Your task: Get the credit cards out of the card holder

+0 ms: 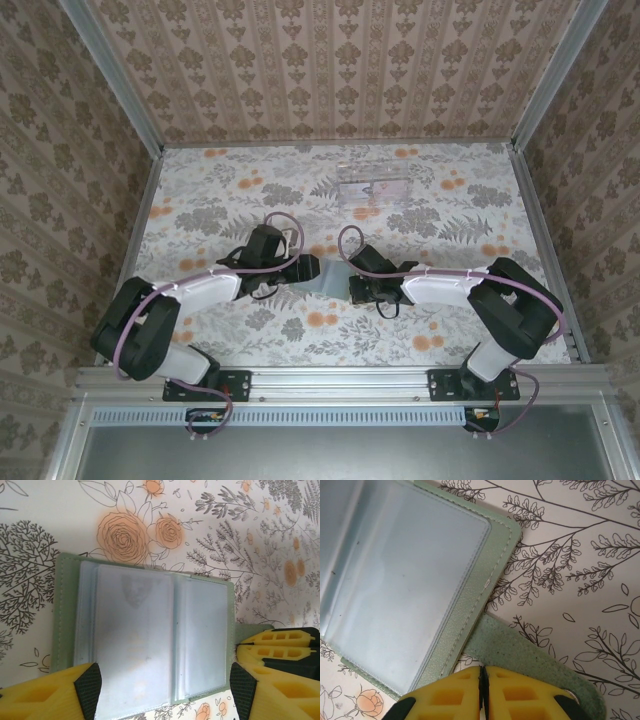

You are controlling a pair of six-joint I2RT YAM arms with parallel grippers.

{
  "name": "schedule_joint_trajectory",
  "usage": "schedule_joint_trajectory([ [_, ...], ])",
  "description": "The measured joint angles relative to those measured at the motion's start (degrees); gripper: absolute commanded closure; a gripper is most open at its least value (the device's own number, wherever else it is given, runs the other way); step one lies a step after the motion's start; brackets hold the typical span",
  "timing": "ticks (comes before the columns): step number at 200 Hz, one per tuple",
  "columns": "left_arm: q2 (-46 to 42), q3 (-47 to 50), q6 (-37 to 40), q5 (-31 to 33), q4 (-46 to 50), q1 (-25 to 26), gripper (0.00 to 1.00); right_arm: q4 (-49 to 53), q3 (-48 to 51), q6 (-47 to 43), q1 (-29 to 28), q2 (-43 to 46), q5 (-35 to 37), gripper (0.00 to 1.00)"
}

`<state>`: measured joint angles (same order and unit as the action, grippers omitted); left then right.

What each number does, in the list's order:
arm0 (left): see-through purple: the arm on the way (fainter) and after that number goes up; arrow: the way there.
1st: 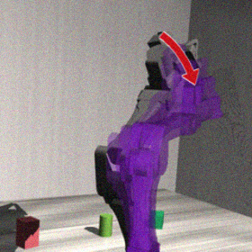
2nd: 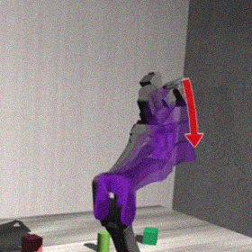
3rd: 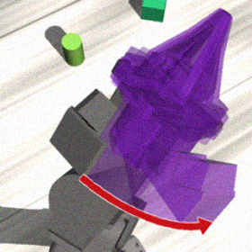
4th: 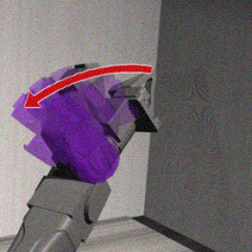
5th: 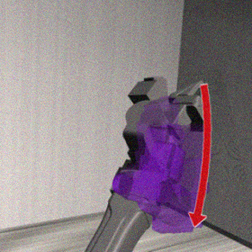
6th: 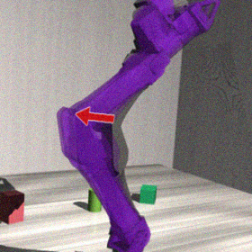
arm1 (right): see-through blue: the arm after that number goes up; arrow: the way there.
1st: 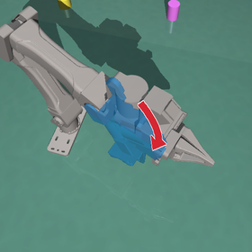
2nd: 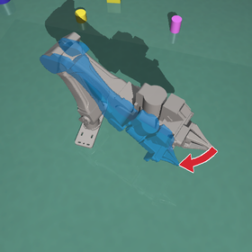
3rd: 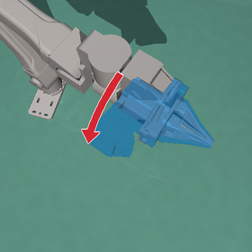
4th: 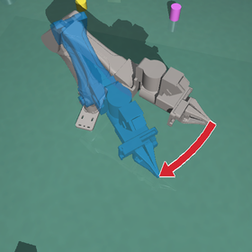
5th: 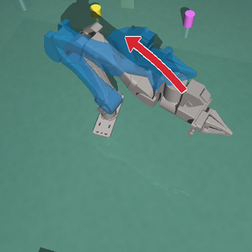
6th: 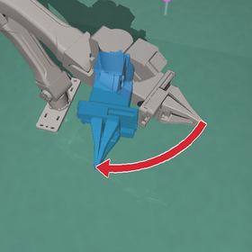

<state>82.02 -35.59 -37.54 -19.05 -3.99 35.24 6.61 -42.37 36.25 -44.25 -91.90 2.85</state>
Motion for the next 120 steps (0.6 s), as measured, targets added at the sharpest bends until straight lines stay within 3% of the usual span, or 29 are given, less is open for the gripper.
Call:
schedule_joint_trajectory([
  [120, 4.92, -0.44, 0.07, -1.38, -1.81, 1.14, 0.30, -0.22, 0.00, 0.04, 0.00, -0.07, -0.28, 0.86],
])
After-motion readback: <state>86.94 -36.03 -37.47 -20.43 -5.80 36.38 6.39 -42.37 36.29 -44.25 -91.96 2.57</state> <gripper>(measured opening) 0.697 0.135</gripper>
